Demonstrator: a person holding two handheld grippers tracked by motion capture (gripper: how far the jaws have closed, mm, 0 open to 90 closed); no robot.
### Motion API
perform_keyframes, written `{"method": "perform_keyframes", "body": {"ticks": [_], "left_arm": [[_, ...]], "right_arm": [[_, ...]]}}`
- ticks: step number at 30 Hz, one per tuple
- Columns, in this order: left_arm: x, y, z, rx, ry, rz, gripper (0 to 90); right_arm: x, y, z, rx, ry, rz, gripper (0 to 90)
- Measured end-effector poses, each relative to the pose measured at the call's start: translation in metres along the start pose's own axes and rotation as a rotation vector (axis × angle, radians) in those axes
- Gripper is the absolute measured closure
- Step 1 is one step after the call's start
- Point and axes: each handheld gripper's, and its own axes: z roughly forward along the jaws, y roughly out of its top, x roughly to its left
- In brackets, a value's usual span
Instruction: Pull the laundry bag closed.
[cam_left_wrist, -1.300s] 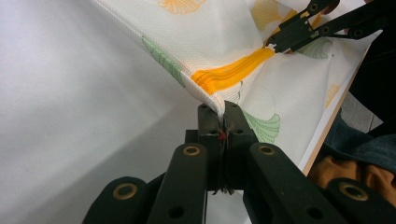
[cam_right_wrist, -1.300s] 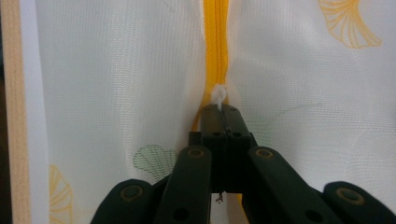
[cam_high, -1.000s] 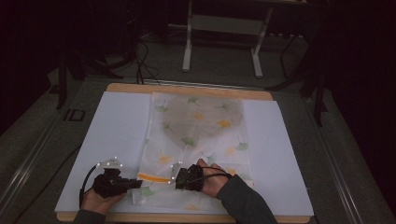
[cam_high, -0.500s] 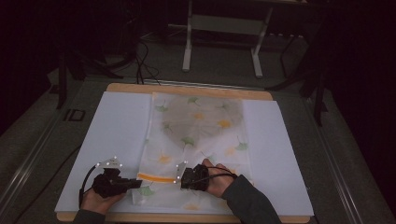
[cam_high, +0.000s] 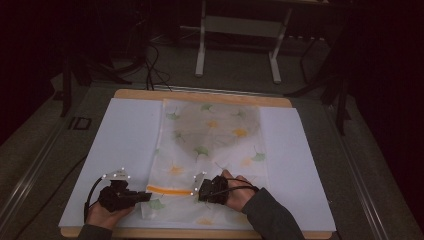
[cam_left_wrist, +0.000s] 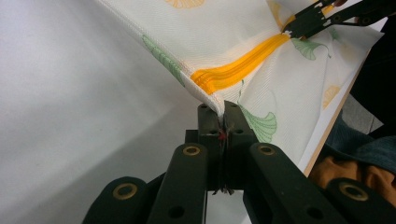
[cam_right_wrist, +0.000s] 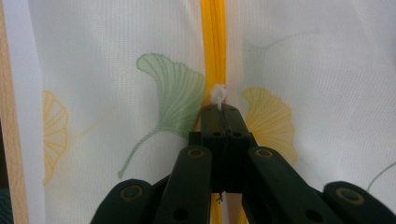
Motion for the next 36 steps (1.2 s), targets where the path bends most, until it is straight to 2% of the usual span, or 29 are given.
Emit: {"method": "perform_keyframes", "body": {"ticks": [10,15,27,36], "left_arm": [[0.001,-0.001,-0.002,-0.003,0.003,-0.005,88.8],[0.002,-0.001,-0.002,-0.003,0.002,-0.007,88.7],[0.002,0.0,-0.002,-0.001,0.004,-0.006,88.7],[0.002,0.0,-0.003,-0.004,0.009,-0.005,88.7]], "right_arm": [[0.0,-0.003,-0.001,0.01,-0.017,-0.012,90.0],[-0.001,-0.009,-0.003,0.008,-0.013,0.005,90.0],[-0.001,-0.014,-0.004,0.01,-0.011,0.005,90.0],[-0.003,-0.022,-0.009,0.012,-0.014,0.026,90.0]]}}
